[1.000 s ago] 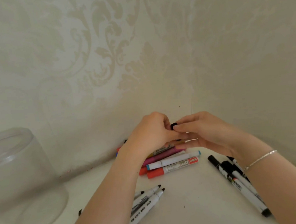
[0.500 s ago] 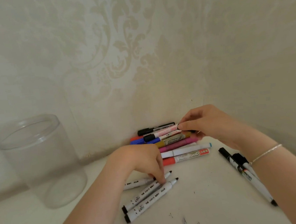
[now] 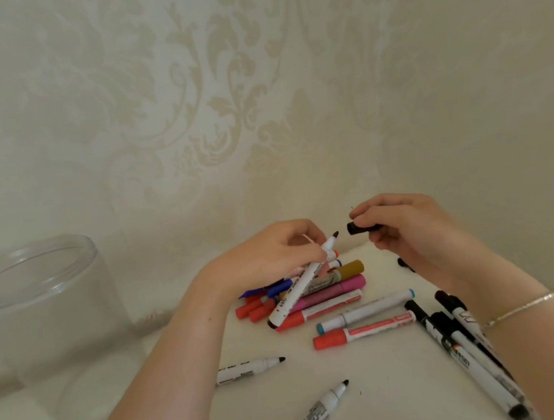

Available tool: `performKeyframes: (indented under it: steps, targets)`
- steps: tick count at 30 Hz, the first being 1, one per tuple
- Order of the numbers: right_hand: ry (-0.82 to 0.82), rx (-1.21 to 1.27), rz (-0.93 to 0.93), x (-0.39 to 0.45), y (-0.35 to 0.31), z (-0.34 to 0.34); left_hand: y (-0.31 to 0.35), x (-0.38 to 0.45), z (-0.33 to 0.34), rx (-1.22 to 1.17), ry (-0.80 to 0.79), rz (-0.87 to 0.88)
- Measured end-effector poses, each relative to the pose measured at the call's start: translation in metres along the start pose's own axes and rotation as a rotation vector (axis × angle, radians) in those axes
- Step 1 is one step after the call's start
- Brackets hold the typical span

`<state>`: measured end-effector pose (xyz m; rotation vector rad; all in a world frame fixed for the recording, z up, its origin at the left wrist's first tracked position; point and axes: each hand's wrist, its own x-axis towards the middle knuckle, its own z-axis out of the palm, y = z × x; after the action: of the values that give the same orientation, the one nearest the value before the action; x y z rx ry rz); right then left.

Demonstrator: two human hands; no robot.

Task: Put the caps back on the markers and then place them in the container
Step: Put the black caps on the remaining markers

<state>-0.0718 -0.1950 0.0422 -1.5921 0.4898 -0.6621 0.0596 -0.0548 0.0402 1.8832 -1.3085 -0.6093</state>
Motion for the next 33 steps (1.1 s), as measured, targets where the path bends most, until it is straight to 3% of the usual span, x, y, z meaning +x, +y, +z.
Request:
performKeyframes:
  steps: [4,14,26,30,33]
  targets:
    - [-0.065,-0.002,-0.001,-0.001,-0.001,-0.002,0.005,0.003,0.002,-0.149,-0.047,-0.003]
    - [-0.143,0.027,-0.025,-0.002,0.002,0.005,-0.001,0.003,-0.001,-0.121,-0.038,-0.016]
    - [-0.107,-0.033,-0.032,-0.002,0.005,0.006,-0.005,0.010,0.003,-0.018,0.151,0.049]
    - [-0.082,-0.020,-0.056,-0.001,0.008,0.008,-0.004,0.009,0.008,-0.063,0.107,0.046]
    - [-0.012,0.032,-0.080,0.001,0.009,0.009,-0.002,0.011,0.016,0.060,0.175,0.097]
